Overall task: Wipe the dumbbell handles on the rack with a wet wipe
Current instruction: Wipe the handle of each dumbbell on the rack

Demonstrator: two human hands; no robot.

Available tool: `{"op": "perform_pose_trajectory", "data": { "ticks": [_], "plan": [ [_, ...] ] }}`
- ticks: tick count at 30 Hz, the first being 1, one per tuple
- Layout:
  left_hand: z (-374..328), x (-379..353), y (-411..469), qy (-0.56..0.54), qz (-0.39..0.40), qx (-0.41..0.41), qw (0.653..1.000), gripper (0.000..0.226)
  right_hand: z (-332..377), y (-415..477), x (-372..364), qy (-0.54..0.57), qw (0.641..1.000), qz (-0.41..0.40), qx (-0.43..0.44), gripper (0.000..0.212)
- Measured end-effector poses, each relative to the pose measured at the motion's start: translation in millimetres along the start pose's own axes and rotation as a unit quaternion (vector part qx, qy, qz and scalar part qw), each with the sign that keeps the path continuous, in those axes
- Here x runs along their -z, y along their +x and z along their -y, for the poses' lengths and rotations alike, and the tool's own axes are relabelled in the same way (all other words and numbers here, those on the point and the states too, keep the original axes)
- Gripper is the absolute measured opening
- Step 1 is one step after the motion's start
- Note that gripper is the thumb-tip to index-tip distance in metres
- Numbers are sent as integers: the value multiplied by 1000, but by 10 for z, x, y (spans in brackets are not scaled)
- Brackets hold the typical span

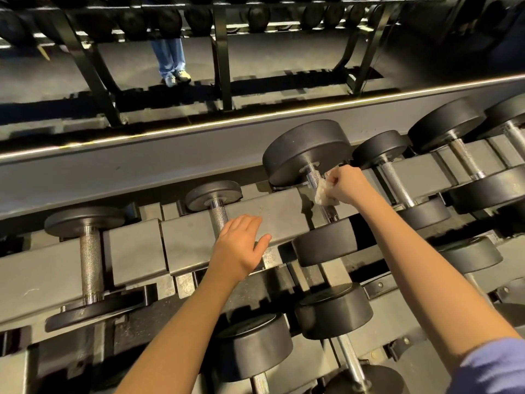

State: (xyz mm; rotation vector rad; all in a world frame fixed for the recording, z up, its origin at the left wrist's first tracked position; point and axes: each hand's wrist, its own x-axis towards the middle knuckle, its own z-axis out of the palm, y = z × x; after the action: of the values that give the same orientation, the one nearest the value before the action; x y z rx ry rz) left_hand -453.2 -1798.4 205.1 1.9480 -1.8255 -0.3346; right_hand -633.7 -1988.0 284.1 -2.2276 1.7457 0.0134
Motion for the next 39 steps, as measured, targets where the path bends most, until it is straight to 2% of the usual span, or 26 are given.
{"op": "perform_pose_trajectory", "data": {
  "ticks": [2,3,5,7,9,11,14,16,18,21,23,25,27,29,31,33,37,39],
  "plan": [
    [-2,2,1,-4,2,3,1000,63,-27,2,8,-42,999,27,5,21],
    [-2,3,-1,-5,1,3,1000,62,-24,14,3,-29,999,28,0,20],
    [-2,1,-4,-7,-3,3,1000,61,24,69,-34,79,996,-26,-23,18],
    [-3,-6,-6,-9,-9,3,1000,58,117,131,-54,183,978,-100,-31,16],
    [3,-17,-9,-11,-22,-1,1000,54,164,173,-55,224,966,-121,-47,15],
    [9,-29,-7,-16,-28,-6,999,52,158,161,-49,230,966,-98,-65,11],
    [8,-32,-5,-15,-29,-6,999,53,45,55,-41,122,991,-14,-63,3],
    [7,-22,-4,-17,-23,-3,1000,55,0,-1,-46,36,997,38,-59,7],
    [6,-12,-6,-17,-14,2,1000,58,16,2,-45,38,998,19,-51,9],
    [-3,3,-7,-16,-7,5,1000,61,69,50,-49,135,988,-41,-57,5],
    [-3,2,-4,-14,-5,5,1000,62,75,37,-28,140,988,-36,-52,4],
    [0,0,-2,-14,0,5,1000,64,32,-14,-12,40,999,15,-33,8],
    [1,0,1,-14,3,6,1000,66,0,-91,-34,-72,994,80,-23,20],
    [-1,7,-2,-15,5,8,1000,67,-12,-121,-72,-106,989,102,-21,23],
    [-4,13,-7,-18,1,11,1000,66,30,-87,-90,-72,996,51,-11,17],
    [-5,14,-8,-19,0,14,1000,64,123,-24,-93,8,1000,-24,-15,12],
    [-9,8,-8,-26,-12,16,999,60,299,80,-142,151,979,-129,-43,17],
    [-6,4,-6,-28,-11,16,999,59,336,88,-146,210,963,-156,-64,19]
  ]
}}
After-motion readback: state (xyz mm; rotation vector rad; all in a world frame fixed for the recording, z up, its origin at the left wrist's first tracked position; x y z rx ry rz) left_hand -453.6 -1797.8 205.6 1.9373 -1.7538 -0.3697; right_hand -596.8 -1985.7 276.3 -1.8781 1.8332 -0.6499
